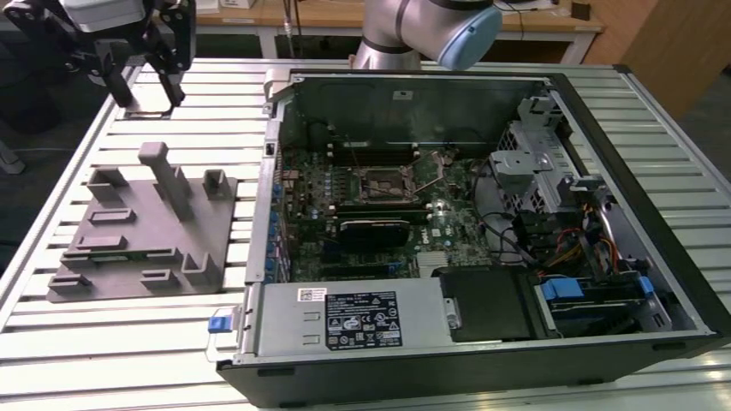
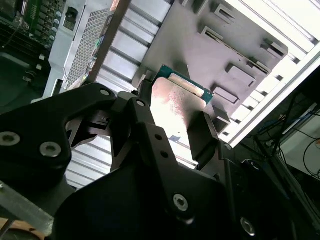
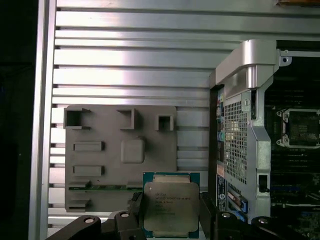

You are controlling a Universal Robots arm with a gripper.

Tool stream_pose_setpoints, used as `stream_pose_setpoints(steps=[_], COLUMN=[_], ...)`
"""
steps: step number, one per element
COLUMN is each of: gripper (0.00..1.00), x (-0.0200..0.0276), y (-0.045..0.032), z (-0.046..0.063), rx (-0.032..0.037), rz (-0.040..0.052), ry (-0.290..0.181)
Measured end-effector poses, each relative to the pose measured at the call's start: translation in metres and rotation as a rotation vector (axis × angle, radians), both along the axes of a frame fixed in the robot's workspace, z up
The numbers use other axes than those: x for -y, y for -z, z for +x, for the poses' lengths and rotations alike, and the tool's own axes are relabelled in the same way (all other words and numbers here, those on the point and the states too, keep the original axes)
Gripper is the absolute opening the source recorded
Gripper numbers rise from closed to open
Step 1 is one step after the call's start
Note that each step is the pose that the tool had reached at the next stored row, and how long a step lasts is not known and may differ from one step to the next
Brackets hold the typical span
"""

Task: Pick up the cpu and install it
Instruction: 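Pick up the cpu and move it towards the insertion slot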

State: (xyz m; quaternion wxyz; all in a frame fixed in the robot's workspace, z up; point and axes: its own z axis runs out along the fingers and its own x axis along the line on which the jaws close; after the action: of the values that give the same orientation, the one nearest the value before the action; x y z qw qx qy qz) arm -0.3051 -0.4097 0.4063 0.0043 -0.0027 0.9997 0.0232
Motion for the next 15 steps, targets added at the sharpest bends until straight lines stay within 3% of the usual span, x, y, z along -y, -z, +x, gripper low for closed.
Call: stream_pose_setpoints(steps=[15], gripper=[0.53], x=[0.0000], y=[0.0000], z=[0.021], rx=[0.0000], rz=[0.0000], ry=[0.000])
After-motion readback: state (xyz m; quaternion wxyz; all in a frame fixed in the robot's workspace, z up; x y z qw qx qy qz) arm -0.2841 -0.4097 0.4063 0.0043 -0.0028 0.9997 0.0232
